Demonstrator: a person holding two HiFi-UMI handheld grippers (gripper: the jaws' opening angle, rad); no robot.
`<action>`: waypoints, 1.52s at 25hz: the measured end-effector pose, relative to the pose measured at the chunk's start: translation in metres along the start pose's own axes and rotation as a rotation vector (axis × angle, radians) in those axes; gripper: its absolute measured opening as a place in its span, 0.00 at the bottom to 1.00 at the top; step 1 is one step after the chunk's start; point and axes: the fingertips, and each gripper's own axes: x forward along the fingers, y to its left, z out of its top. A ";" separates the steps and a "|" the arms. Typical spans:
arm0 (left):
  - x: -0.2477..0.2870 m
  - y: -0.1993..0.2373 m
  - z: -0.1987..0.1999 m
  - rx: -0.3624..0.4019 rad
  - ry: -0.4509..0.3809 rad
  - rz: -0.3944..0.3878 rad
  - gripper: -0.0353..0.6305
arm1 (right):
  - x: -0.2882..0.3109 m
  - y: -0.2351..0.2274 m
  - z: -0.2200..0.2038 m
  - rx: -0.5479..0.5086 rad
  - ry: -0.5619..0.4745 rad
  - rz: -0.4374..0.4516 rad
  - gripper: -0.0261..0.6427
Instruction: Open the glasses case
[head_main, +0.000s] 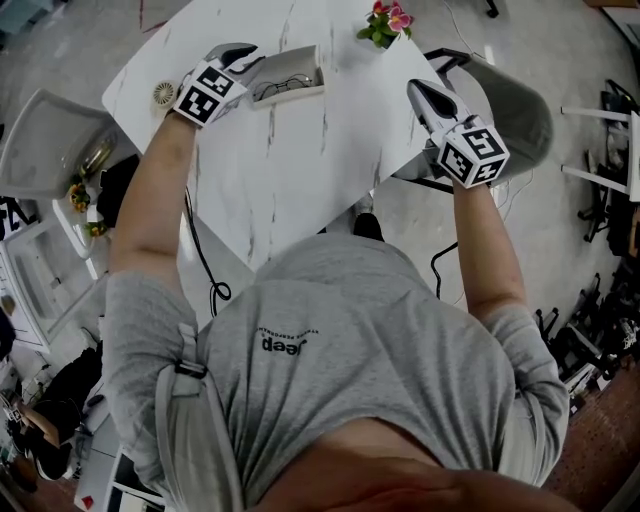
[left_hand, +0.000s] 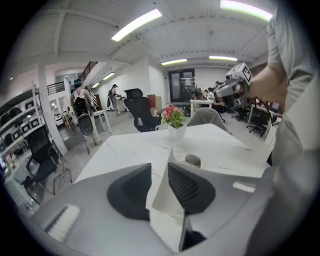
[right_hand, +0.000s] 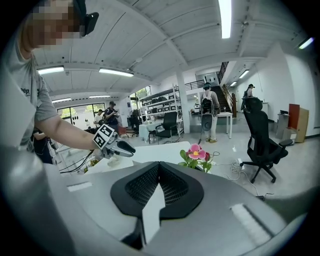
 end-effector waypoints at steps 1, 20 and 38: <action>-0.008 0.001 0.007 -0.038 -0.037 0.013 0.21 | -0.003 0.000 0.004 -0.005 -0.008 0.001 0.04; -0.148 -0.164 0.199 -0.381 -0.540 0.293 0.14 | -0.142 -0.024 0.072 -0.091 -0.146 0.154 0.04; -0.195 -0.240 0.275 -0.402 -0.656 0.330 0.14 | -0.216 -0.017 0.085 -0.076 -0.226 0.220 0.04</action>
